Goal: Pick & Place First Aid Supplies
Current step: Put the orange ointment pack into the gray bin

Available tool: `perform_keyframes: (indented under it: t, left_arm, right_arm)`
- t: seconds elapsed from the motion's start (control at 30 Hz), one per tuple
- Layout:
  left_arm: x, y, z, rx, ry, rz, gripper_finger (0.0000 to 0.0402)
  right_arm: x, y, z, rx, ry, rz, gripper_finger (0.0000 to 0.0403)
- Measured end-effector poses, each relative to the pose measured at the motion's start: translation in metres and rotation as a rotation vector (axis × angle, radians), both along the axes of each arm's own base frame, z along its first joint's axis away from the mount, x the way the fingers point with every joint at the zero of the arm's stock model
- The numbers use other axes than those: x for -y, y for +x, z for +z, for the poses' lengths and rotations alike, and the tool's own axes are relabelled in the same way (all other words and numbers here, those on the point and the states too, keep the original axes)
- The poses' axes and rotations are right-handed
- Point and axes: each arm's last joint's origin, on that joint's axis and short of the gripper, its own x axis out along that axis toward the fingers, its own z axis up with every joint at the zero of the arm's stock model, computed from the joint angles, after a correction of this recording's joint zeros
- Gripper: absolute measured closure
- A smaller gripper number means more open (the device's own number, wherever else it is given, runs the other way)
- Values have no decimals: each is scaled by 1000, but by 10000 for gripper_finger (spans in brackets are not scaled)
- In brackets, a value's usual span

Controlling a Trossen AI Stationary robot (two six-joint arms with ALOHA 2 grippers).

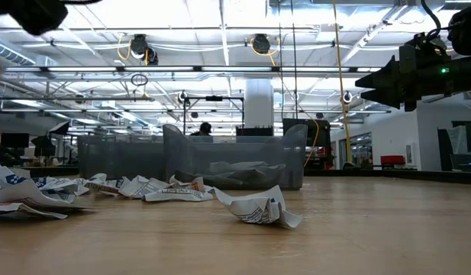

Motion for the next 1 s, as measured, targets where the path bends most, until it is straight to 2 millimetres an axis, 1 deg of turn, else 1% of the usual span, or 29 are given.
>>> perform_keyframes:
  t: [0.1, 0.17, 0.23, 0.33, 0.4, 0.5, 0.8, 1.0]
  left_arm:
    - [-2, -3, 14, -20, 17, -35, 401]
    - [-7, -3, 20, -30, 33, -76, 401]
    - [-21, 0, 25, -51, 44, -115, 401]
    - [-49, 10, 31, -45, 61, -134, 401]
    - [-70, 17, 31, -36, 67, -147, 401]
    - [-107, 21, 31, -39, 59, -148, 401]
    - [-225, 26, 21, -49, 37, -61, 401]
    - [-302, 33, 21, -63, 24, -22, 401]
  right_arm:
    - [0, 0, 0, 0, 0, 0, 105]
    - [0, 0, 0, 0, 0, 0, 105]
    - [0, 0, 0, 0, 0, 0, 105]
    - [0, 0, 0, 0, 0, 0, 105]
    - [0, 0, 0, 0, 0, 0, 105]
    - [0, 0, 0, 0, 0, 0, 105]
    - [0, 0, 0, 0, 0, 0, 105]
    - [0, 0, 0, 0, 0, 0, 105]
